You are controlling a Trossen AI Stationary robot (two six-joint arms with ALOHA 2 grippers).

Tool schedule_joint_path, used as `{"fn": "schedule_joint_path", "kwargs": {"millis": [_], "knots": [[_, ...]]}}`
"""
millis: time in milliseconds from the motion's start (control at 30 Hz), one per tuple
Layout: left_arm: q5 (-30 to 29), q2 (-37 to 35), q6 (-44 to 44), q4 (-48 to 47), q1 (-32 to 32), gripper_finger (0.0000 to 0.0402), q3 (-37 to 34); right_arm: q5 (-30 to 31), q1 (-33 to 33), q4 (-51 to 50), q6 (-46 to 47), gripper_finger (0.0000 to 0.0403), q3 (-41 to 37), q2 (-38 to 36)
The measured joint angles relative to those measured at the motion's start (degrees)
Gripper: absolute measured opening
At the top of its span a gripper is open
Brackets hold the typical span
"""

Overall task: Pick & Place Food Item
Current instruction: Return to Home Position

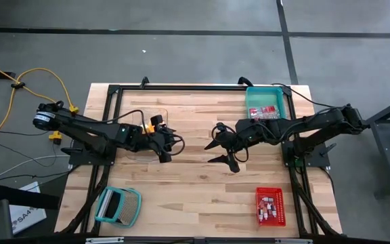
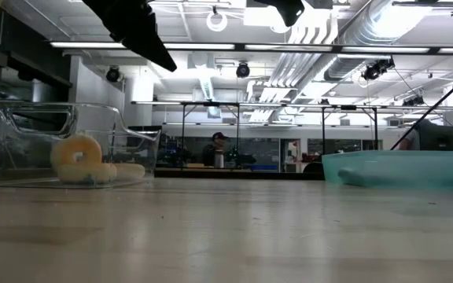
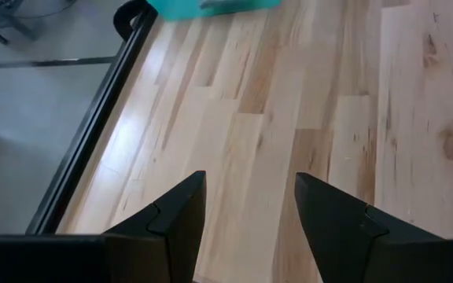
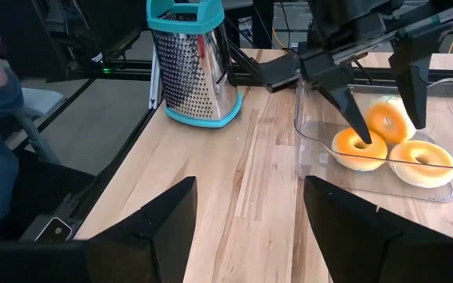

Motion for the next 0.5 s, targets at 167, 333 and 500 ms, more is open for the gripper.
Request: {"fn": "schedule_joint_path", "kwargs": {"millis": [167,333,500], "knots": [[0.63,0.0,-0.17,0.04,0.0,0.0187,0.0,0.0,0.0,0.0,0.01,0.0223,0.0,0.0],[4.29,-0.25,-0.22,0.04,0.95,0.0187,-0.03,0.0,0.0,0.0,0.01,0.0223,0.0,0.0],[6.26,-2.81,0.2,0.17,4.3,0.0187,-1.15,0.0,-0.01,-0.02,0.0,0.0223,0.0,0.0]]}}
